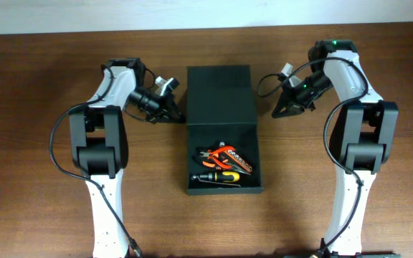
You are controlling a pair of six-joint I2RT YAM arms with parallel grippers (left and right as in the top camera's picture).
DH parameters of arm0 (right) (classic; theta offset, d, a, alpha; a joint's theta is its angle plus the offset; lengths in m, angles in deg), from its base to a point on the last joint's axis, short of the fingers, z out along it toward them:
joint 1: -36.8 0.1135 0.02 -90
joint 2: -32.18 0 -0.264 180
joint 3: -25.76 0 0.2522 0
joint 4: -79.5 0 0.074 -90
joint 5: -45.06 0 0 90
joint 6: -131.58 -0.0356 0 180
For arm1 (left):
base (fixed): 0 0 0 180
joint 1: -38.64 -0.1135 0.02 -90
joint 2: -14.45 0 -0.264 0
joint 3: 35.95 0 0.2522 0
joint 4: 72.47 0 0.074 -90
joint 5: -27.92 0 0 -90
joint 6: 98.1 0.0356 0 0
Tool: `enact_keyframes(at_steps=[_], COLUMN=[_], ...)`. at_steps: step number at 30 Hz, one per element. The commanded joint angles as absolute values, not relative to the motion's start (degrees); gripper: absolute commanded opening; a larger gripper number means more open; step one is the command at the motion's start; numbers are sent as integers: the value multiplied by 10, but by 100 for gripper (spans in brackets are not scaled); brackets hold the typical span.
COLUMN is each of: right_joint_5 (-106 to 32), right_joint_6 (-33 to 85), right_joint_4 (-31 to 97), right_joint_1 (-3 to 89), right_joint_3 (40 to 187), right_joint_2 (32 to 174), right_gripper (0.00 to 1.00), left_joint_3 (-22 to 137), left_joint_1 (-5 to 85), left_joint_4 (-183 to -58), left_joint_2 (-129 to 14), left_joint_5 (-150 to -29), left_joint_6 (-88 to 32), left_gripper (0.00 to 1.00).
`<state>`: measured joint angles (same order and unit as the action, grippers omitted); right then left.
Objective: Pack container
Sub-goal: 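Grip the lid edges with both grippers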
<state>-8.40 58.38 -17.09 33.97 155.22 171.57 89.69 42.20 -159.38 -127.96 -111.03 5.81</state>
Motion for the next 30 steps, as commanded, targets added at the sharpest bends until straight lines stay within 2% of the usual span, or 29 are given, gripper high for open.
enact_keyframes(at_steps=[1, 14, 30], right_joint_5=[-61, 43, 62], right_joint_6=[599, 617, 610], right_joint_4=[-167, -156, -128], right_joint_1=[346, 346, 370], right_joint_3=[1522, 1490, 1490], right_joint_2=[1722, 1723, 1775], right_gripper=[4, 4, 4], left_joint_3=[884, 883, 883], left_joint_1=[432, 433, 432], left_joint_4=[-1578, -1562, -1532], left_joint_2=[-1288, -1289, -1289], left_joint_5=[-1123, -1125, -1125], left_joint_6=[69, 67, 46], left_gripper=[2, 2, 2])
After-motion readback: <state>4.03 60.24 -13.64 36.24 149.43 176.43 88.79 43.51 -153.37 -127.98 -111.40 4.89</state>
